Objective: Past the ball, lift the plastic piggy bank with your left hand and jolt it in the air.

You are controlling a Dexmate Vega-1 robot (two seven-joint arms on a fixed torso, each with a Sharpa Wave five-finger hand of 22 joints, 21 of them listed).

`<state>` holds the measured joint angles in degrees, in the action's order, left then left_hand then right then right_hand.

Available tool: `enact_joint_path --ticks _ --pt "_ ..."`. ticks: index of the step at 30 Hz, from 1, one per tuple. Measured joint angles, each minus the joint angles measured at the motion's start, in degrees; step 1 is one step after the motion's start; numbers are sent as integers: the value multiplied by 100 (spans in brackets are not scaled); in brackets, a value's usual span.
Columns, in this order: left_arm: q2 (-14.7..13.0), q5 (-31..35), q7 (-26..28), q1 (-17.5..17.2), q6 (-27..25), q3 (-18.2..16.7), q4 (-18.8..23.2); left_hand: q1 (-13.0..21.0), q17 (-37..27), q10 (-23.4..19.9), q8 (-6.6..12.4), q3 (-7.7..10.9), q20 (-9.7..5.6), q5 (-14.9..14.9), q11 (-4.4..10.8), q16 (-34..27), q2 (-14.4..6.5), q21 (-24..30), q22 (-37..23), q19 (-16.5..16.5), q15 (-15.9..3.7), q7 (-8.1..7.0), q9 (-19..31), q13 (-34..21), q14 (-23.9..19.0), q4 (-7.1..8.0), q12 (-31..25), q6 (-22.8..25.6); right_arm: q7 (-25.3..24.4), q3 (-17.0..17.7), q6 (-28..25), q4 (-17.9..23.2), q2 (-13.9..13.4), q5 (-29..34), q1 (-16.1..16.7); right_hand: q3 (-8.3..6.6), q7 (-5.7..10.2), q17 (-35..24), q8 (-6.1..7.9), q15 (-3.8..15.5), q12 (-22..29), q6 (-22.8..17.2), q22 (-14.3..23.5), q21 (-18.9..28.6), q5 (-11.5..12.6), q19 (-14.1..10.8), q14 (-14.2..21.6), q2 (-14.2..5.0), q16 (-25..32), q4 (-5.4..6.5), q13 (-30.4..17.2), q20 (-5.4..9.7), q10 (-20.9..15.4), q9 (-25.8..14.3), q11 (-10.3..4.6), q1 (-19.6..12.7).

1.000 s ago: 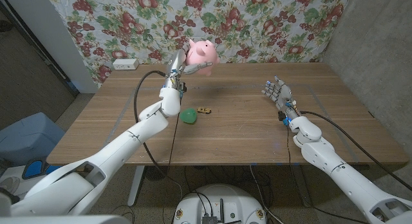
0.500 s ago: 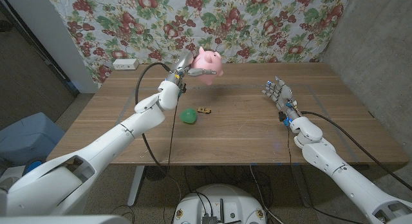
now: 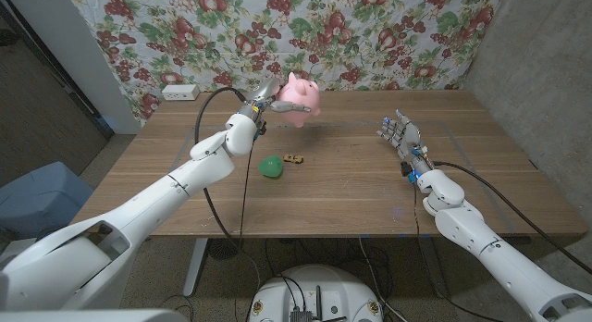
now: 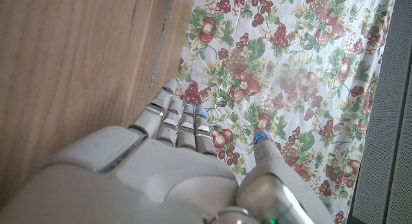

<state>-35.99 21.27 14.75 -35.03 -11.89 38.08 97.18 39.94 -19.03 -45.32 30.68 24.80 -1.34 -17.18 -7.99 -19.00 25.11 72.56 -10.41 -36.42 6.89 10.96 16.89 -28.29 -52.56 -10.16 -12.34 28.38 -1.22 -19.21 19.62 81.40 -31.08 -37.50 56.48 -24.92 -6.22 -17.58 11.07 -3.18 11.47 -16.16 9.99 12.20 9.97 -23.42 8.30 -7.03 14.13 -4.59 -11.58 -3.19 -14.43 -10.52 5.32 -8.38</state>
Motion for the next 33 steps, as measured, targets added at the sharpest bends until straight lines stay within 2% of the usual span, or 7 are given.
enact_joint_path --ticks 19,33 --pt "-39 106 -276 296 449 252 -421 0 5 -22 -2 0 -20 -27 22 -9 0 0 8 61 -1 0 8 4 -37 0 38 1 -75 14 39 53 10 14 72 0 0 0 0 0 0 0 0 -34 0 0 0 0 0 0 0 1 0 0 0 0" --pt "5 458 -572 503 925 519 -730 0 1 -23 -21 0 -39 -21 24 0 0 33 29 142 -1 0 13 -1 -38 0 50 1 -140 26 53 99 22 25 146 0 0 0 0 0 0 0 0 -33 0 0 0 0 0 0 0 1 -32 0 32 0"
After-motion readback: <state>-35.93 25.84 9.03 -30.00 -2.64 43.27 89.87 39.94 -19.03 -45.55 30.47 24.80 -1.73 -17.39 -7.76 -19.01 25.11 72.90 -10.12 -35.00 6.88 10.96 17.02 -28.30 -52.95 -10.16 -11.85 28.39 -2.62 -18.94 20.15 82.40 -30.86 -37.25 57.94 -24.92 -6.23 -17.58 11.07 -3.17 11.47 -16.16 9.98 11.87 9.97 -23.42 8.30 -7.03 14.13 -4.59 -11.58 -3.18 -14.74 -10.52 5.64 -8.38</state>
